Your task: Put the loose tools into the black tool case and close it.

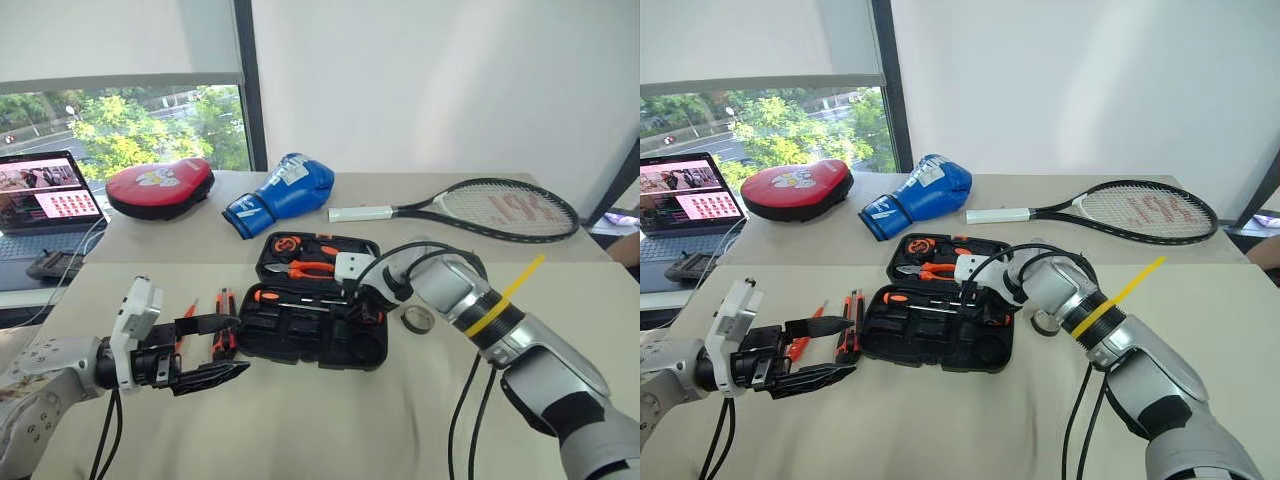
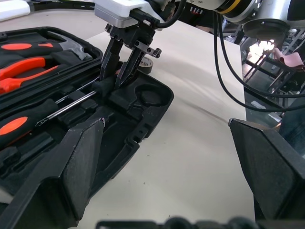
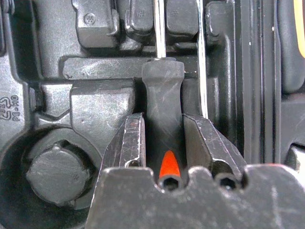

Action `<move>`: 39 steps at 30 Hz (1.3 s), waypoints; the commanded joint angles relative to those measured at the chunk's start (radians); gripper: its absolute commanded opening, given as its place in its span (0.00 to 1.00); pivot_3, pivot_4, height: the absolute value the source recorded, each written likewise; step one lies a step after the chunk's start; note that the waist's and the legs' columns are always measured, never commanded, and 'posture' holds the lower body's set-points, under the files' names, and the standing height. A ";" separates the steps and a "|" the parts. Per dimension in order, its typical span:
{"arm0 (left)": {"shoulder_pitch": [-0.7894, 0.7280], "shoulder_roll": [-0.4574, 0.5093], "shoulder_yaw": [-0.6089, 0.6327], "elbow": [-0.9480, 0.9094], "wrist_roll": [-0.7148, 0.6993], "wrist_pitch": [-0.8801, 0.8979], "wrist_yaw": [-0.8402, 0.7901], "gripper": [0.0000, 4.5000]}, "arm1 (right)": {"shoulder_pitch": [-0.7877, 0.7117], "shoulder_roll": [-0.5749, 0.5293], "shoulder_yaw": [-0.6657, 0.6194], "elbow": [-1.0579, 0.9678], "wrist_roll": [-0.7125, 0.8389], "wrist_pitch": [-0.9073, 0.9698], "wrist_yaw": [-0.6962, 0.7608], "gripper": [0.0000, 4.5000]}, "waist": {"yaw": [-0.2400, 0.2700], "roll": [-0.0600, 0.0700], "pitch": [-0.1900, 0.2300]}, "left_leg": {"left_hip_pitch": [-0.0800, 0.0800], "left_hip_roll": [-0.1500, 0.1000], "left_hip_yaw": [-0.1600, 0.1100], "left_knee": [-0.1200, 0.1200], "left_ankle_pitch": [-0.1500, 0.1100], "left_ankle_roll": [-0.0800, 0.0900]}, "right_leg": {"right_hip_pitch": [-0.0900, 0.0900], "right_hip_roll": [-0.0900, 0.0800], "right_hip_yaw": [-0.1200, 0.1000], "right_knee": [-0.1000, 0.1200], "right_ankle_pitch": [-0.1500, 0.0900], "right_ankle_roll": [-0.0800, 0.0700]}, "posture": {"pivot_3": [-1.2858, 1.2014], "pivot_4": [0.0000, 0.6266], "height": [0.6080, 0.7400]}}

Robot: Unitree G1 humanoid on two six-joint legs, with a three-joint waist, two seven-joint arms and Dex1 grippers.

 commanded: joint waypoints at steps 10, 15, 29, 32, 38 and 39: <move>0.013 0.000 0.004 0.007 0.013 -0.048 -0.005 1.00 | 0.116 -0.017 -0.282 -0.184 0.144 -0.093 0.042 0.54 | 0.000 0.000 0.000 | -0.001 0.000 0.000 0.000 0.000 0.000 | -0.002 0.000 0.001 0.000 0.000 0.000 | 0.52 0.24 1.00; 0.013 -0.009 0.003 0.017 0.024 -0.060 0.003 1.00 | 0.287 0.062 -0.513 -0.351 0.273 -0.081 -0.118 0.39 | 0.004 0.000 0.000 | -0.002 0.000 0.001 0.000 0.000 0.000 | -0.004 0.000 0.001 0.001 0.000 0.000 | 0.52 0.24 1.00; 0.017 0.008 0.020 0.062 0.042 -0.085 -0.019 1.00 | 0.633 0.231 -0.368 -0.442 -0.025 -0.070 -0.662 0.01 | -0.004 -0.001 0.000 | 0.003 0.000 0.003 0.000 0.003 -0.004 | -0.004 0.001 0.004 0.011 -0.001 -0.004 | 0.52 0.24 1.00; 0.012 0.002 0.013 0.063 0.049 -0.092 -0.014 1.00 | 0.625 0.186 -0.255 -0.395 -0.087 -0.107 -0.607 0.01 | -0.004 -0.001 0.000 | 0.008 0.002 0.004 0.000 0.003 -0.005 | 0.001 0.002 0.004 0.012 -0.002 -0.005 | 0.52 0.24 1.00; 0.038 -0.011 0.027 0.045 0.059 -0.099 0.006 1.00 | 0.574 0.040 -0.002 -0.333 -0.253 -0.221 -0.408 0.01 | -0.003 -0.004 -0.004 | 0.028 0.003 0.002 -0.003 -0.004 0.004 | 0.017 0.002 0.003 0.012 -0.009 -0.011 | 0.52 0.24 1.00; 0.043 -0.013 0.030 0.042 0.061 -0.099 0.014 1.00 | 0.569 0.029 0.008 -0.322 -0.267 -0.235 -0.397 0.01 | -0.002 -0.006 -0.006 | 0.032 0.003 0.002 -0.004 -0.005 0.003 | 0.018 0.002 0.003 0.012 -0.010 -0.009 | 0.52 0.24 1.00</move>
